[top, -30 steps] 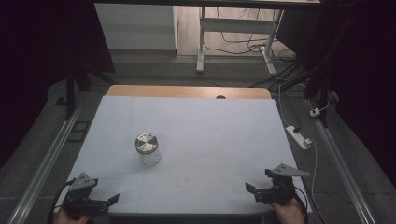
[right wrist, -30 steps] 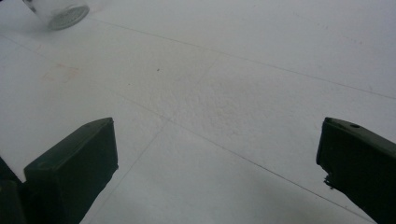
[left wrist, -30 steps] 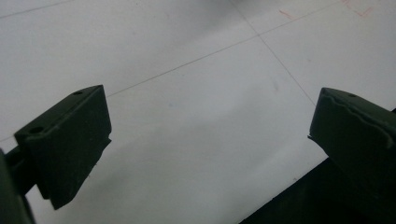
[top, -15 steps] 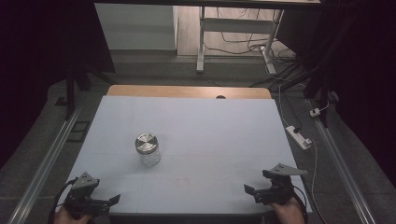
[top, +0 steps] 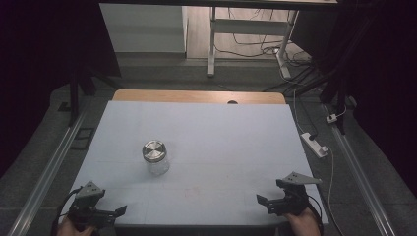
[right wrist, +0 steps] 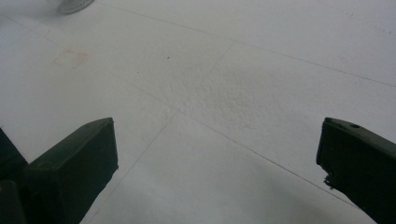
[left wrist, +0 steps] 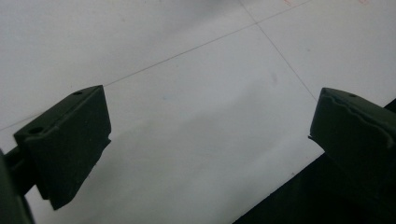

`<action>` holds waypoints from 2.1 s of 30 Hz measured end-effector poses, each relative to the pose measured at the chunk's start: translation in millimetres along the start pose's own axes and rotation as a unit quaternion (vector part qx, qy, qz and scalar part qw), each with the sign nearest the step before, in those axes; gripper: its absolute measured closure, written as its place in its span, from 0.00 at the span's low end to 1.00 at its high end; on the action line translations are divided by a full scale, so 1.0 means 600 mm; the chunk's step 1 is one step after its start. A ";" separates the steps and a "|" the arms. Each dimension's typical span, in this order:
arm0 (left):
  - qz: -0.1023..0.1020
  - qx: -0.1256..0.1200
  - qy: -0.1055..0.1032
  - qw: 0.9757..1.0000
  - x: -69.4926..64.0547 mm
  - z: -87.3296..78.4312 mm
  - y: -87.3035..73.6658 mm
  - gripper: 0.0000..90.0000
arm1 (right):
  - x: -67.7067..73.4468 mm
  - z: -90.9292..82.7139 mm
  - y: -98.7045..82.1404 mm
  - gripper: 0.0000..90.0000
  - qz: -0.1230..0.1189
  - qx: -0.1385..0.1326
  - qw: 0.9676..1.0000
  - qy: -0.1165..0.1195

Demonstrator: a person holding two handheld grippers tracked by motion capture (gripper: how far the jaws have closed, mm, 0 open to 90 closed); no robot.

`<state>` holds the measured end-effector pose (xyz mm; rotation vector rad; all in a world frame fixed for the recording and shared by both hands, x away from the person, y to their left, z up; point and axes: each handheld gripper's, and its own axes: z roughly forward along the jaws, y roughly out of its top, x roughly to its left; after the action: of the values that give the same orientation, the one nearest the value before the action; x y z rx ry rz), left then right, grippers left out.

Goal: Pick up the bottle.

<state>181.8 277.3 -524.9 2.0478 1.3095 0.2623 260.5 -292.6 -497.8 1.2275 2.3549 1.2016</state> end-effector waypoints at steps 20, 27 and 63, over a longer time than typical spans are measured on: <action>0.016 -0.020 -0.043 0.999 -0.006 0.000 0.018 0.00 | 0.008 0.005 0.001 0.00 -0.022 0.015 1.000 -0.004; 0.033 -0.021 -0.063 0.997 -0.005 0.010 0.033 0.00 | 0.010 0.006 0.001 0.00 -0.027 0.017 0.999 -0.004; 0.068 -0.058 -0.052 0.995 0.008 0.087 0.128 0.00 | 0.007 0.007 0.002 0.00 -0.025 0.018 1.000 0.006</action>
<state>266.0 238.8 -515.8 2.0257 1.0694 0.2812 260.6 -286.7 -498.9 1.1676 2.4119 1.1598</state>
